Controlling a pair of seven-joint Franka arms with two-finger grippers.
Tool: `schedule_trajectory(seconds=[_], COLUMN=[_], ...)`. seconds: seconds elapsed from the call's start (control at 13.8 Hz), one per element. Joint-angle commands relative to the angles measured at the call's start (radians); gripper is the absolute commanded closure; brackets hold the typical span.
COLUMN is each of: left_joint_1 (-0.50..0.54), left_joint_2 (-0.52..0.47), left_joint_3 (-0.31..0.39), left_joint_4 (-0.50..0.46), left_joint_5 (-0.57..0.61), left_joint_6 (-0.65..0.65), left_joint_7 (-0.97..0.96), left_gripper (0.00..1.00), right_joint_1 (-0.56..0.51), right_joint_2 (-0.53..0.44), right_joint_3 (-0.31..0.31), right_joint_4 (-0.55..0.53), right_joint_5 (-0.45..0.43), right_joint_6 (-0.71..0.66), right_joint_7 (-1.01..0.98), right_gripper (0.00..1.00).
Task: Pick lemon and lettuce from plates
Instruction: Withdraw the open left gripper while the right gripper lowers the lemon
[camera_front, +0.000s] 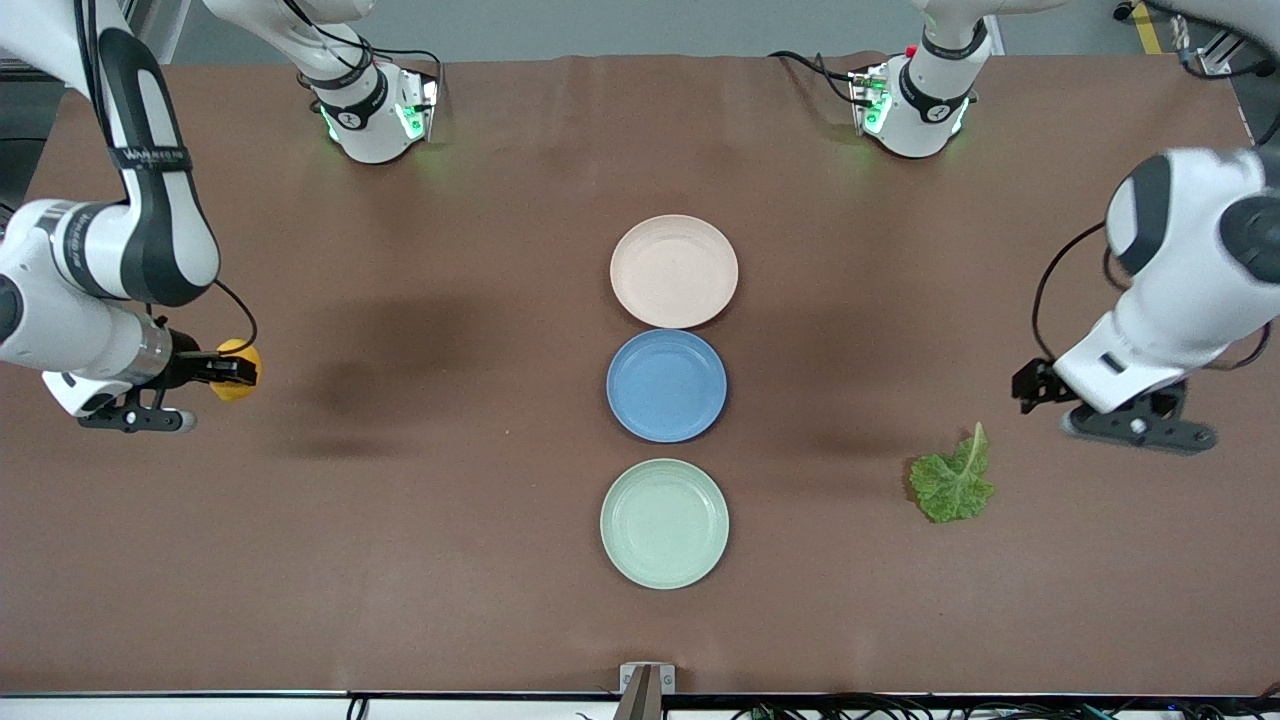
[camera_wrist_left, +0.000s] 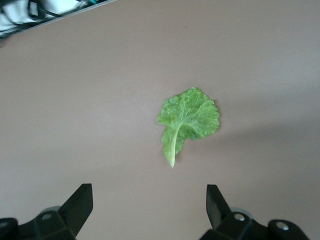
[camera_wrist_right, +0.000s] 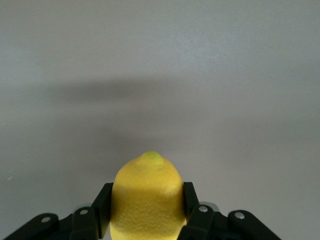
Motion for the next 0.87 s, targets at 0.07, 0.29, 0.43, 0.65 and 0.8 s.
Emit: schedule_trajectory(seconds=[0.07, 0.29, 0.43, 0.65, 0.8], left_joint_1=[0.014, 0.014, 0.032, 0.006, 0.012], left_joint_2=[-0.023, -0.07, -0.115, -0.172, -0.227], left_joint_3=[0.001, 0.001, 0.004, -0.004, -0.015], left_joint_4=[0.204, 0.258, 0.254, 0.216, 0.158], left_joint_5=[-0.022, -0.087, -0.151, -0.173, -0.2], left_joint_6=[-0.264, -0.44, -0.503, -0.56, -0.558], left_joint_7=[-0.005, -0.016, -0.023, -0.097, -0.124], left_gripper=[0.0, 0.0, 0.0, 0.0, 0.0], right_joint_1=[-0.073, -0.098, -0.104, -0.108, -0.111], right_joint_2=[0.11, 0.175, 0.205, 0.236, 0.244], right_joint_3=[0.023, 0.025, 0.026, 0.028, 0.031], right_joint_4=[0.005, 0.005, 0.008, 0.009, 0.012], right_joint_5=[-0.015, -0.009, -0.003, -0.002, 0.003], right_joint_6=[0.126, 0.212, 0.243, 0.277, 0.28], right_joint_7=[-0.075, -0.097, -0.097, -0.097, -0.095], right_gripper=[0.77, 0.77, 0.77, 0.77, 0.76])
